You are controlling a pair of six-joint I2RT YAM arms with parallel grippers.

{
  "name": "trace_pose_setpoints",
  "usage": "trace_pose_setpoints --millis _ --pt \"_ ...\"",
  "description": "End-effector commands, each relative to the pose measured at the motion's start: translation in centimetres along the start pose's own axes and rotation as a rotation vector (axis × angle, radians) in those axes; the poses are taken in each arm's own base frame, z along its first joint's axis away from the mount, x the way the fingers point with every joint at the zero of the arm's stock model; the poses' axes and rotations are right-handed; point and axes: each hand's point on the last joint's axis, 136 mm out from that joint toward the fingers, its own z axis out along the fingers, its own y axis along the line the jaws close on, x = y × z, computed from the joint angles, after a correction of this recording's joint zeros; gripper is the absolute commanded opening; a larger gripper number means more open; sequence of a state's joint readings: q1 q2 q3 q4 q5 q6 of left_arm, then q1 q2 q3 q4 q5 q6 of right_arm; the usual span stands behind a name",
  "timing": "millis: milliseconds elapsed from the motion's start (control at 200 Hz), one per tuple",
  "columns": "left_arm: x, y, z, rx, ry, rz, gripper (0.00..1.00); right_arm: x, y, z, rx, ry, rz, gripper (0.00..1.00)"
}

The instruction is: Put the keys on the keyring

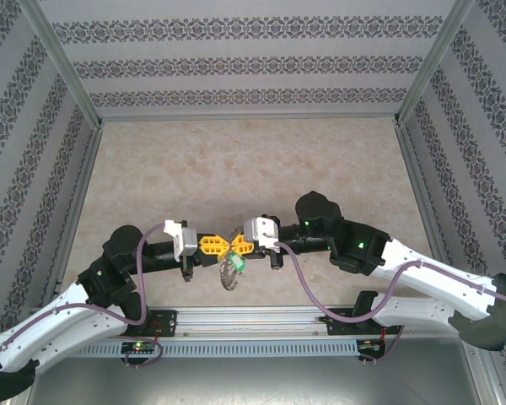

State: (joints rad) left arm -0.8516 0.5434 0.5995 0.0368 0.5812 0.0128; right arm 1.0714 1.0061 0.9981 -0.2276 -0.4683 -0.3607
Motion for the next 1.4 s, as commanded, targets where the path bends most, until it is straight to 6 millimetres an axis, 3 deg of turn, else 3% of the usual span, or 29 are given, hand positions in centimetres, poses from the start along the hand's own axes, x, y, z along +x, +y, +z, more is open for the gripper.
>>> trace_pose_setpoints --millis 0,80,225,340,515,615,789,954,1089,1289,1394 --pt "-2.9 -0.8 -0.5 0.026 -0.101 0.038 0.00 0.0 -0.3 0.3 0.017 0.000 -0.012 0.00" --pt "-2.0 0.2 -0.7 -0.044 -0.024 0.048 0.00 0.6 -0.8 0.2 0.046 0.053 -0.024 0.00" --pt "0.3 1.7 -0.8 -0.114 0.191 0.069 0.14 1.1 -1.3 0.2 0.049 0.144 -0.043 0.00" --pt "1.4 2.2 -0.8 -0.122 0.297 0.075 0.15 1.2 -1.5 0.4 0.039 0.192 -0.055 0.00" --pt "1.9 2.6 -0.7 -0.134 0.350 0.082 0.10 1.3 -1.4 0.9 0.024 0.235 -0.074 0.00" --pt "2.1 2.9 -0.6 -0.149 0.358 0.080 0.00 1.5 -1.2 1.1 0.027 0.267 -0.096 0.00" --pt "0.8 2.2 -0.4 -0.126 0.235 0.062 0.00 0.8 -0.7 0.7 0.025 0.220 -0.093 0.00" --pt "-2.3 0.5 -0.5 -0.053 0.001 0.068 0.00 0.1 -0.2 0.4 0.019 0.120 -0.042 0.17" --pt "-3.5 -0.3 -0.3 0.000 -0.111 0.064 0.00 -0.4 0.3 0.4 -0.003 0.056 -0.004 0.19" --pt "-3.6 -0.9 0.1 0.049 -0.138 0.054 0.00 -0.6 -0.1 0.3 0.013 0.041 0.004 0.11" --pt "-3.5 -0.9 0.1 0.045 -0.133 0.052 0.00 -0.5 -0.3 0.3 0.022 0.046 0.006 0.00"
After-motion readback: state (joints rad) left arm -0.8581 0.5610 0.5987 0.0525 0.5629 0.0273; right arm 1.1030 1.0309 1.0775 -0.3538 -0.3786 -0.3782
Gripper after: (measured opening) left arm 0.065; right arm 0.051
